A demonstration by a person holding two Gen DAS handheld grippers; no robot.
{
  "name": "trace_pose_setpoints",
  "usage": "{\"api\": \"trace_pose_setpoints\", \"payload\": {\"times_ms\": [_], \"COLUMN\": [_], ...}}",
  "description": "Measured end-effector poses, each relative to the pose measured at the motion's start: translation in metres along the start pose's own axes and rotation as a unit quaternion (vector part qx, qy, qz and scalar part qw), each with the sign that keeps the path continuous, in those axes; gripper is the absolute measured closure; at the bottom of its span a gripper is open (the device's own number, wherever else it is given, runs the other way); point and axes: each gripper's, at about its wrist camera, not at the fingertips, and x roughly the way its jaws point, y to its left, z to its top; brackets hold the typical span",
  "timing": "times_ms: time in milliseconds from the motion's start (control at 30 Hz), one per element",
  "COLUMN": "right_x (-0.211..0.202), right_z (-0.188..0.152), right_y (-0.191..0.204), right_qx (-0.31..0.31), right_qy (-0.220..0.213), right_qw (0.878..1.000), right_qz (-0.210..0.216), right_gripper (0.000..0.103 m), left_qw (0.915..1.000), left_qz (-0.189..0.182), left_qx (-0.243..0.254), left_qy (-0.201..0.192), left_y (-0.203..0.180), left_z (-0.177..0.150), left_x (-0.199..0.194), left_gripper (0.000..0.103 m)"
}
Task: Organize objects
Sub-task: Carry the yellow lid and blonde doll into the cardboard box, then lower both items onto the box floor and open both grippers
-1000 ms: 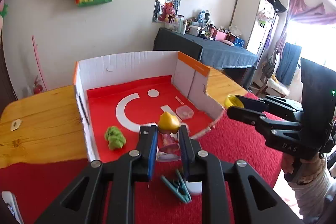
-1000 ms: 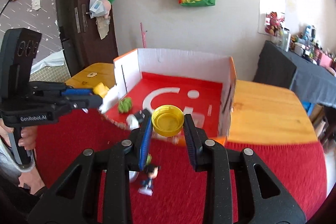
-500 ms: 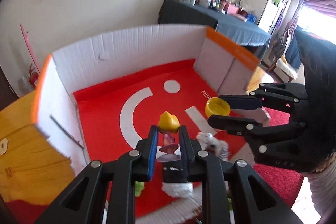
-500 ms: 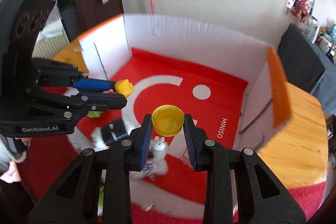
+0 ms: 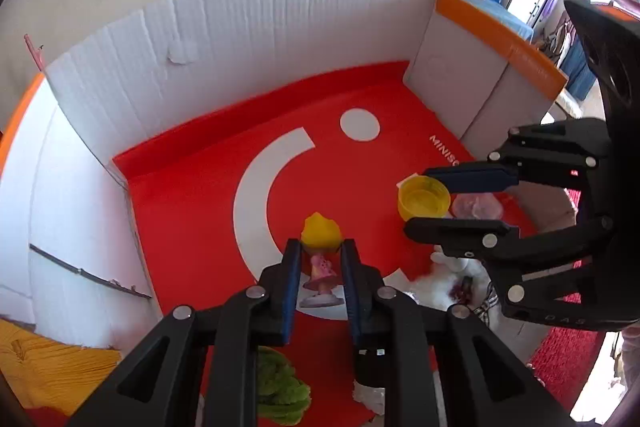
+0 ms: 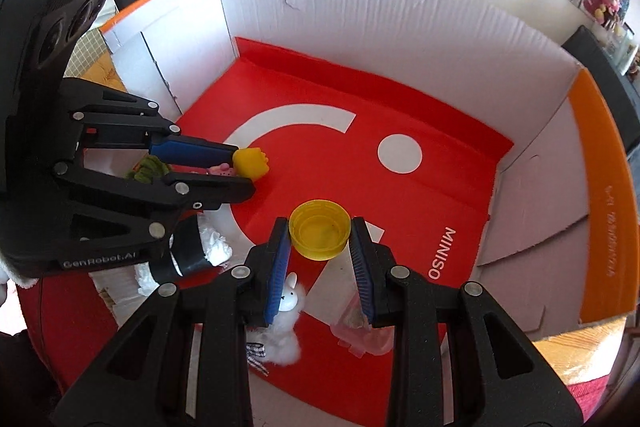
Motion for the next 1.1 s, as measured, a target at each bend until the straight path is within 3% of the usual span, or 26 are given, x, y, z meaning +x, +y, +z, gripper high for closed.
{"api": "trace_pose_setpoints", "payload": {"times_ms": [533,1100], "right_x": [0.011,0.015], "right_z": [0.002,0.010], "right_y": [-0.009,-0.008], "right_qx": [0.009,0.002], "right_qy": [0.041,0.047], "right_qw": [0.999,0.999], "right_qz": [0.007,0.001], "right_gripper": [0.074,0.074], "left_qw": [0.9999,0.9999], "left_qz": [-0.004,-0.007], "left_qx": [0.004,0.001], "left_qy": [0.013,0.014], "left_y": [0.000,-0.001], "left_z": [-0.002,-0.001], "left_x": [-0.002,-0.005], "left_gripper": [0.082,0.082]}}
